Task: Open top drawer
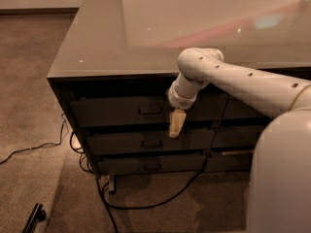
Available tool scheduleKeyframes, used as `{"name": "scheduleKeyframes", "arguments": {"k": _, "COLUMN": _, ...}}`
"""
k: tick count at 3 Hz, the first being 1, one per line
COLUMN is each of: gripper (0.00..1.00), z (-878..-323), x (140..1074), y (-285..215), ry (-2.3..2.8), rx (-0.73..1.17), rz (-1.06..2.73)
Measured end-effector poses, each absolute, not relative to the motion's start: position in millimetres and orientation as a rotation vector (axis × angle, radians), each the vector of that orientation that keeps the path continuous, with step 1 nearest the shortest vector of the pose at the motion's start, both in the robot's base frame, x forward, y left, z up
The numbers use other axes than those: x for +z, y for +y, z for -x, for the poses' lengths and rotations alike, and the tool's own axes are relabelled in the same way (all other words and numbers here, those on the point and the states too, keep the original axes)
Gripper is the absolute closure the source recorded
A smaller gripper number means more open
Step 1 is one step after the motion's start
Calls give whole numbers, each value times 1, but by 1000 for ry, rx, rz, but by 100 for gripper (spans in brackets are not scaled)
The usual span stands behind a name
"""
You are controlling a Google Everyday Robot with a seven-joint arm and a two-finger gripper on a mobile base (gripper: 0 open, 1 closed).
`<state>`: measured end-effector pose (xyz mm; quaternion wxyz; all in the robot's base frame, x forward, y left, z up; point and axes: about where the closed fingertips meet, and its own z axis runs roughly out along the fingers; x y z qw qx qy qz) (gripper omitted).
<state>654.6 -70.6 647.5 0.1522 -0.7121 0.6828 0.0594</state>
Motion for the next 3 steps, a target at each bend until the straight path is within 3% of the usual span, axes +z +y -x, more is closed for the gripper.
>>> {"name": "scheduleKeyframes", "arguments": {"k": 1, "gripper": 19, "z": -659, "x": 626, "y": -79, "ry": 2030, "rx": 165, "rz": 2062}}
{"name": "scheduleKeyframes", "arguments": {"k": 3, "gripper": 65, "z": -657, "x": 634, "y": -80, "ry": 2041, "rx": 162, "rz": 2062}}
